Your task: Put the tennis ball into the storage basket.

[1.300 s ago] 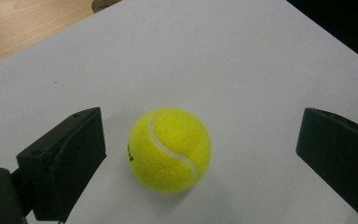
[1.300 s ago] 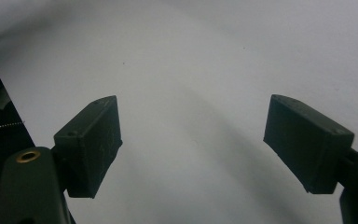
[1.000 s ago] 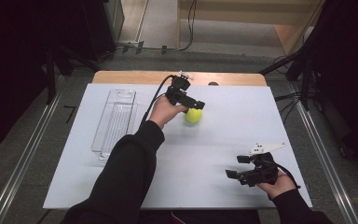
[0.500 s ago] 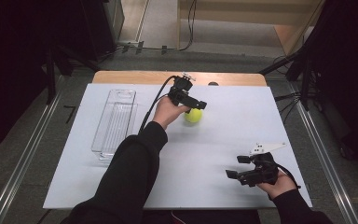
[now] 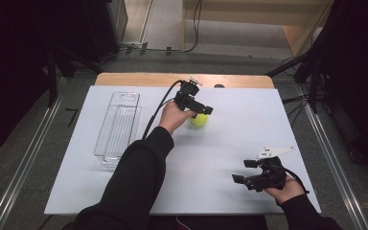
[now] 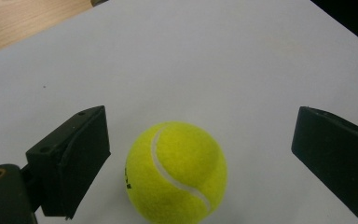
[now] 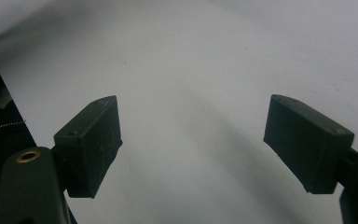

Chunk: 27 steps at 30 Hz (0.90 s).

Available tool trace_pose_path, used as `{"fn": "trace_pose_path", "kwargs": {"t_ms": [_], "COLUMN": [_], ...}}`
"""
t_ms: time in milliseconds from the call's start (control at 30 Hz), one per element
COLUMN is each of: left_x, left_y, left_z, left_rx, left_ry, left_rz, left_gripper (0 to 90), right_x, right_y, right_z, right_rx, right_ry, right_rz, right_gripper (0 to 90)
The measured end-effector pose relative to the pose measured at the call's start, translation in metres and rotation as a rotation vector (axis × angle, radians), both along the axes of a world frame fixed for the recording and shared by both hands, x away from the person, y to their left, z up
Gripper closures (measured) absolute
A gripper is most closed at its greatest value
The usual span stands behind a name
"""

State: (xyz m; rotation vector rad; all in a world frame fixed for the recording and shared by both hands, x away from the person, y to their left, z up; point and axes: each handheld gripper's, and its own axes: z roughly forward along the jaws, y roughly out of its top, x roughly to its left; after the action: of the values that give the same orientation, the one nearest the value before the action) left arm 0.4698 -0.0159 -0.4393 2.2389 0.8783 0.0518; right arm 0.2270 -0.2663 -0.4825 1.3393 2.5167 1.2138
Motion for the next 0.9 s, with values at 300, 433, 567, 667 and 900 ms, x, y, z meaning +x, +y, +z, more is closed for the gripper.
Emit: {"fn": "trace_pose_path", "kwargs": {"t_ms": [300,433,567,667,900], "left_x": [0.001,0.001,0.002,0.002,0.002], "left_y": [-0.001,-0.002,-0.002,-0.001,-0.002], "left_z": [-0.011,-0.015,-0.018,-0.023,-0.03], "left_rx": [0.022,0.026,0.025,0.038,0.036], "left_ry": [0.02,0.022,0.031,0.038,0.053], "left_rz": [0.002,0.006,0.008,0.006,0.01], "left_gripper": [4.6,4.6,4.6,4.6,4.6], "right_x": [0.0,0.0,0.0,0.0,0.0], "right_y": [0.0,0.0,0.0,0.0,0.0], "right_z": [0.0,0.0,0.0,0.0,0.0], "right_rx": [-0.001,-0.002,-0.004,-0.003,-0.003], "right_ry": [-0.001,-0.002,-0.002,-0.001,-0.002], "right_rz": [0.001,0.001,0.002,0.0,0.001], "right_gripper": [16.9,16.9,16.9,16.9,16.9]}}
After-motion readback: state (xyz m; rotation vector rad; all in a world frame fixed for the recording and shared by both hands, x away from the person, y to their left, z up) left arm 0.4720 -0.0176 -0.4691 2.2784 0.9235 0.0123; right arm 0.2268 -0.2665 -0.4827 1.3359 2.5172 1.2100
